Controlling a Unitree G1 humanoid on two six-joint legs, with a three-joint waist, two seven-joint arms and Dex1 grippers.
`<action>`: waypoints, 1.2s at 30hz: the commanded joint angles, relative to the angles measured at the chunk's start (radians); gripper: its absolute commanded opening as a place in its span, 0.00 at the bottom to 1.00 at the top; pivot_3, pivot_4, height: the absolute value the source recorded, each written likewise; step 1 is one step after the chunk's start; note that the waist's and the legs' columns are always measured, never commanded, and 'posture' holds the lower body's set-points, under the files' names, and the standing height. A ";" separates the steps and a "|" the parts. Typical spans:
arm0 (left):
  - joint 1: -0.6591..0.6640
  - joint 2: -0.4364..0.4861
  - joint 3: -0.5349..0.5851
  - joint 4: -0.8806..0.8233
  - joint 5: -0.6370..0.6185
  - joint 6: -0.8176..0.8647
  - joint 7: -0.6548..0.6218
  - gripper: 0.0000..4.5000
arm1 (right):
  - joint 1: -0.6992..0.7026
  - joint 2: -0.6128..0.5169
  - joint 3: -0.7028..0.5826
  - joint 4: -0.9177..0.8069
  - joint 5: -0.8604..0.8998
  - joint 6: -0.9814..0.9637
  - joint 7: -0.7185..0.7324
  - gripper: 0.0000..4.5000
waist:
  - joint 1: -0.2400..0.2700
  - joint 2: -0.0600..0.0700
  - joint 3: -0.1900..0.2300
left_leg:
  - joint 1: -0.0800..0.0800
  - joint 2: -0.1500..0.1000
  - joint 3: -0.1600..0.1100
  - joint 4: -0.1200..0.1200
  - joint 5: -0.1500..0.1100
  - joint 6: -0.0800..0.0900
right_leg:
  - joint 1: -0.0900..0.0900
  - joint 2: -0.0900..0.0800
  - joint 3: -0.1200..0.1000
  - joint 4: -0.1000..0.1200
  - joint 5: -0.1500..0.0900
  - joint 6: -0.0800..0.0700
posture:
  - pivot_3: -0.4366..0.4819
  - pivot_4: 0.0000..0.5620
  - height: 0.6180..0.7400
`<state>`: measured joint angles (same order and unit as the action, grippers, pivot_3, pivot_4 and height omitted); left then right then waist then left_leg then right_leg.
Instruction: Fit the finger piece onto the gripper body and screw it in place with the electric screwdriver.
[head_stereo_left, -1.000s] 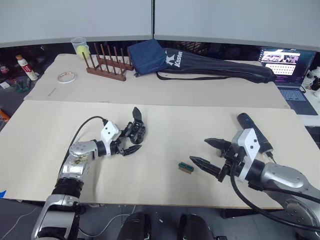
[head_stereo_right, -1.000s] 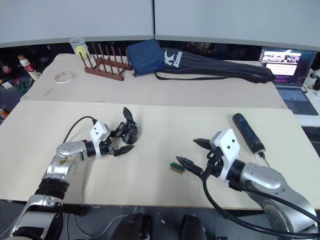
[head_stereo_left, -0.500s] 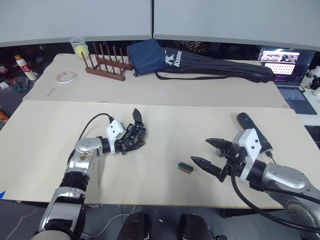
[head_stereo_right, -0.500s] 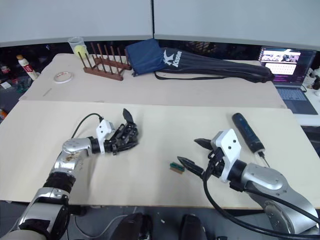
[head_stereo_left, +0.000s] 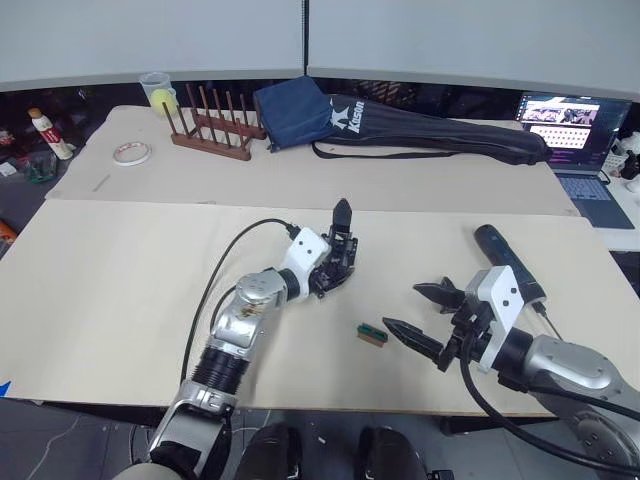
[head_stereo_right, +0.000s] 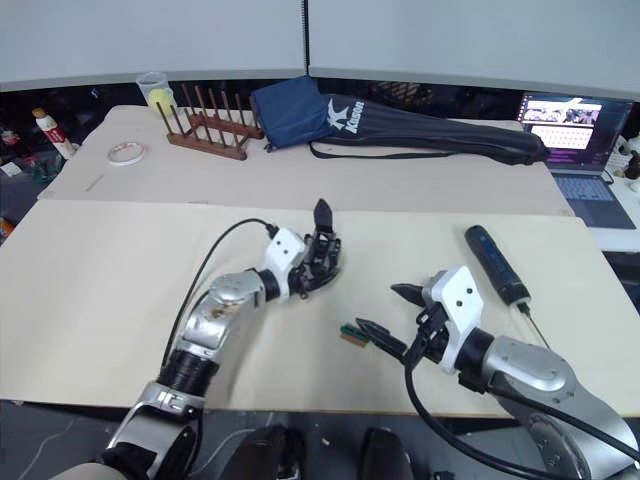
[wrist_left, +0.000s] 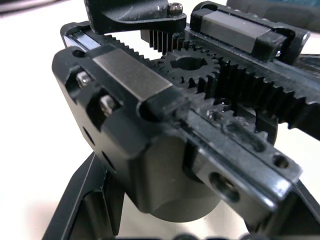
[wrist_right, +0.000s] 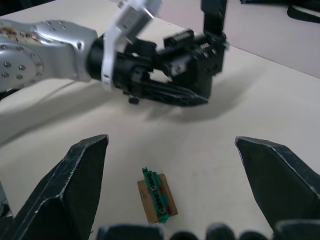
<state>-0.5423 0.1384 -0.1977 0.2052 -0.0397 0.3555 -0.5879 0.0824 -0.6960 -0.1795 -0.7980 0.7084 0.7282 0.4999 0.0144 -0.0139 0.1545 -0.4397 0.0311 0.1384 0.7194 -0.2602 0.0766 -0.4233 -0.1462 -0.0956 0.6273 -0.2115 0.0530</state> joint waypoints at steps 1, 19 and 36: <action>-0.001 -0.021 -0.016 -0.068 0.017 -0.008 0.049 0.53 | 0.001 0.001 -0.026 -0.035 0.005 -0.020 -0.004 1.00 | 0.000 0.000 0.000 | 0.000 0.000 0.000 0.000 0.000 0.000 | 0.000 0.000 0.000 0.000 0.000 0.000 | 0.48 0.27 0.92; 0.109 0.208 0.037 -0.334 -0.133 0.204 -0.141 0.98 | 0.005 -0.064 -0.092 -0.032 0.029 0.011 0.017 1.00 | -0.002 0.000 0.000 | 0.000 0.000 -0.001 0.000 0.000 -0.001 | 0.000 0.000 0.000 0.001 0.000 -0.001 | 0.48 0.27 0.92; -0.058 0.661 0.141 -0.362 -0.496 0.179 -0.839 0.98 | -0.895 -0.421 0.190 0.835 0.491 0.886 -0.243 1.00 | -0.005 0.002 0.001 | 0.000 0.000 0.001 -0.004 0.001 -0.003 | -0.001 -0.001 0.000 -0.003 0.000 -0.004 | 0.48 0.27 0.92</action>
<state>-0.5875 0.7930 -0.0606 -0.1166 -0.5148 0.5339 -1.4125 -0.7734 -1.1068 -0.0485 -0.0242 1.2200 1.5943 0.2731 0.0097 -0.0123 0.1551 -0.4395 0.0315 0.1399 0.7158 -0.2589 0.0743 -0.4249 -0.1470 -0.0956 0.6244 -0.2115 0.0488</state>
